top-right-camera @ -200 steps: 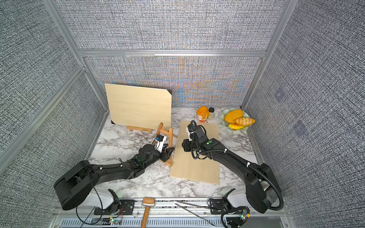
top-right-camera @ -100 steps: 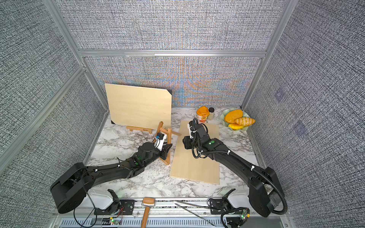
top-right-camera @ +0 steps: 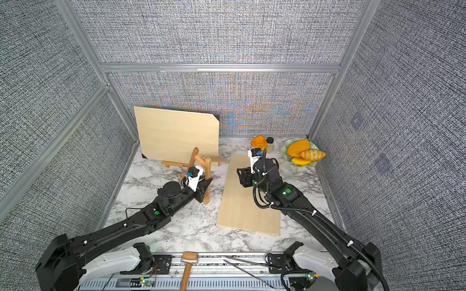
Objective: Disassemble the easel
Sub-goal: Pick up the easel at the center of the board, then fold up the easel.
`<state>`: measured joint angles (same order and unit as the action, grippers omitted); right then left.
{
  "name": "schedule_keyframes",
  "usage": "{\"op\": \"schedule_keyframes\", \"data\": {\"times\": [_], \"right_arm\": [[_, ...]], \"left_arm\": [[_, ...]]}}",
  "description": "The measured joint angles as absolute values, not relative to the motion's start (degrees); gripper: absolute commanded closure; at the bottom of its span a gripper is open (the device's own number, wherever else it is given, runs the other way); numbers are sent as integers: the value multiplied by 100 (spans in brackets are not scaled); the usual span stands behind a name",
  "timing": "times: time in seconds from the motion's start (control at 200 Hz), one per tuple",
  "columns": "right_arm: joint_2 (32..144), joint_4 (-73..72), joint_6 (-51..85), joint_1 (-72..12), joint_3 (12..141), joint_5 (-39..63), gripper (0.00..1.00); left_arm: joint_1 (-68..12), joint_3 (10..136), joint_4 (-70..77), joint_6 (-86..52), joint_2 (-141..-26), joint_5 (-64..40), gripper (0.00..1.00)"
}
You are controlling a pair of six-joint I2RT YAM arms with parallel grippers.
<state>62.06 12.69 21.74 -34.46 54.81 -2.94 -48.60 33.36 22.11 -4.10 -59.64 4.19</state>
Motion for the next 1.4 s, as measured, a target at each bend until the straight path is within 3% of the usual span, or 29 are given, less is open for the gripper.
{"op": "schedule_keyframes", "data": {"times": [0.215,0.42,0.695,1.401], "right_arm": [[6377,1573,2263,-3332,6093,-401,41],[6755,1752,2497,-3183,6462,178,41],[6683,1498,2939,-3177,6051,867,42],[6816,801,3599,-3507,5380,1352,42]], "left_arm": [[-4860,3553,1428,-115,-5290,-259,100],[-4860,3916,716,82,-5113,-1264,100],[-4860,3876,762,156,-4987,-2250,100],[-4860,3815,1474,-198,-5229,-2694,100]]}}
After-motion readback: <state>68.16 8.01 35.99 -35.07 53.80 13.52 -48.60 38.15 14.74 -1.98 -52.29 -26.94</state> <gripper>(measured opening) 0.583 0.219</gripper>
